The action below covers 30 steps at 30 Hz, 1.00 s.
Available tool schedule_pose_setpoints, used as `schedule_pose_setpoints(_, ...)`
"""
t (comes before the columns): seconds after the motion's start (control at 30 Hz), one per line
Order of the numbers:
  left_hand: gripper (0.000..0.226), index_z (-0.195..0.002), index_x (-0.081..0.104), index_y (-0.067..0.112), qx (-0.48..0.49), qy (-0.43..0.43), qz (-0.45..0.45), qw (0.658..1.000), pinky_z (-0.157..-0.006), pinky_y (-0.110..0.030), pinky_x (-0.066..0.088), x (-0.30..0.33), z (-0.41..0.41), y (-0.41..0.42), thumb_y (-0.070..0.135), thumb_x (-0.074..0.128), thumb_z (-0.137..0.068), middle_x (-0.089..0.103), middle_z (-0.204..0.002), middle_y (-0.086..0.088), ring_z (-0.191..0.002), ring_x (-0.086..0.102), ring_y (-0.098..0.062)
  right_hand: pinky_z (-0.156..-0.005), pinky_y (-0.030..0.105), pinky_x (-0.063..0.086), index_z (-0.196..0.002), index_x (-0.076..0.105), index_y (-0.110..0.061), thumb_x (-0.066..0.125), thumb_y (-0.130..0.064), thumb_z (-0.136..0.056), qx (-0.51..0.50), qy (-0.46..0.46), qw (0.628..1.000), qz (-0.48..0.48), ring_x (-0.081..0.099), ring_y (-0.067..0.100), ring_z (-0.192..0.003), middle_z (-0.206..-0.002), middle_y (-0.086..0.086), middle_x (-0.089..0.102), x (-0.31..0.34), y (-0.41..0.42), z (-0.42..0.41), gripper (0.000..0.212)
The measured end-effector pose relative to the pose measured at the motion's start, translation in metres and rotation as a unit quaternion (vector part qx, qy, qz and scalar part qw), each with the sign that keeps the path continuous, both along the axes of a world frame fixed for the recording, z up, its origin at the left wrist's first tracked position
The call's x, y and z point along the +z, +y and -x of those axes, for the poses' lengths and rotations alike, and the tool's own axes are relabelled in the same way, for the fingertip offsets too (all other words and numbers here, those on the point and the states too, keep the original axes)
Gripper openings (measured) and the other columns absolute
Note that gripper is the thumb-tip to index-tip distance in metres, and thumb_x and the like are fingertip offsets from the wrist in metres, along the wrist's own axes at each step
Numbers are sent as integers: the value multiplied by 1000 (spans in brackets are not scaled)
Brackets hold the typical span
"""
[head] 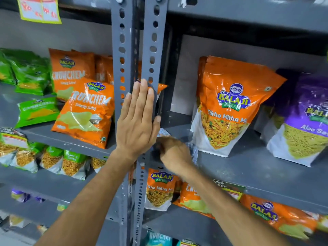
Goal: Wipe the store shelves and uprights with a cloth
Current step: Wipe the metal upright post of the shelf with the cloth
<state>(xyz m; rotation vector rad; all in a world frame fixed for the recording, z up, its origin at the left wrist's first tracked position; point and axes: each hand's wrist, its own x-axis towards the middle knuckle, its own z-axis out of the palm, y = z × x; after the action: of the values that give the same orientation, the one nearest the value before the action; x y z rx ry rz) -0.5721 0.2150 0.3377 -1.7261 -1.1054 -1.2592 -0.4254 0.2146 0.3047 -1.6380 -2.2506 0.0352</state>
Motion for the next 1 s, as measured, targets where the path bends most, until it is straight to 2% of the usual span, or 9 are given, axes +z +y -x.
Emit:
schedule_pose_setpoints(0.17,70,-161,12,-2,3,-1,-2,1000,-131,-51,10,0,-1,0,26,44,-106,11,-168,-24,-161,5,-33,-72,36,53,-115,71,-30,57,-27,-100,20,105,994,9,68,22,-89,-97,1,74,4,-59,-16,21)
schedule_pose_setpoints(0.3,68,-162,9,0,2,1,-11,1000,-131,-49,9,0,-1,1,28,39,-108,9,-169,-20,-161,2,-31,-79,41,59,-116,72,-28,60,-27,-96,-50,255,965,34,70,22,-93,-99,1,76,24,2,-15,23)
schedule_pose_setpoints(0.4,69,-162,9,-1,-2,0,-12,1000,-131,-50,10,-1,-1,2,28,40,-107,9,-169,-18,-161,2,-30,-71,36,53,-105,74,-20,54,-25,-99,-82,333,938,-41,68,24,-86,-98,5,75,45,70,2,21)
schedule_pose_setpoints(0.47,70,-162,9,-1,-2,1,-16,1000,-131,-50,10,-2,-1,3,27,42,-106,9,-169,-18,-161,2,-31,-71,31,45,-113,71,-15,51,-21,-100,-110,317,941,-37,64,25,-90,-106,7,72,47,119,7,25)
schedule_pose_setpoints(0.53,71,-161,9,-1,-1,4,-20,1000,-131,-50,10,-2,-1,4,26,44,-105,10,-168,-18,-161,2,-31,-80,36,53,-119,67,-14,54,-20,-95,-165,248,954,31,66,34,-105,-119,12,70,36,158,5,28)
schedule_pose_setpoints(0.63,71,-160,12,-3,-1,2,-24,1000,-131,-51,12,-3,-2,6,26,45,-104,12,-168,-19,-161,3,-31,-93,43,56,-117,66,-21,51,-43,-90,-176,92,977,75,64,36,-113,-123,10,68,16,189,2,38)
schedule_pose_setpoints(0.77,70,-159,17,-5,1,1,-28,1000,-130,-50,12,-2,0,8,26,46,-103,13,-167,-19,-160,4,-31,-90,46,51,-110,66,-35,29,-62,-86,-151,-6,987,50,59,30,-114,-118,3,66,10,195,15,52)
schedule_pose_setpoints(0.93,70,-161,12,-2,5,-5,-4,1000,-131,-50,11,-3,0,5,27,43,-105,12,-167,-19,-160,2,-30,-105,57,43,-115,62,-31,38,-42,-89,-54,0,995,78,59,36,-121,-130,8,62,18,120,21,38)
schedule_pose_setpoints(1.0,70,-161,12,-2,5,-6,2,1000,-131,-50,10,-2,-1,3,28,42,-106,12,-167,-20,-160,3,-30,-105,56,42,-115,60,-23,37,-32,-96,0,1,998,62,57,35,-123,-131,9,63,20,83,20,31)
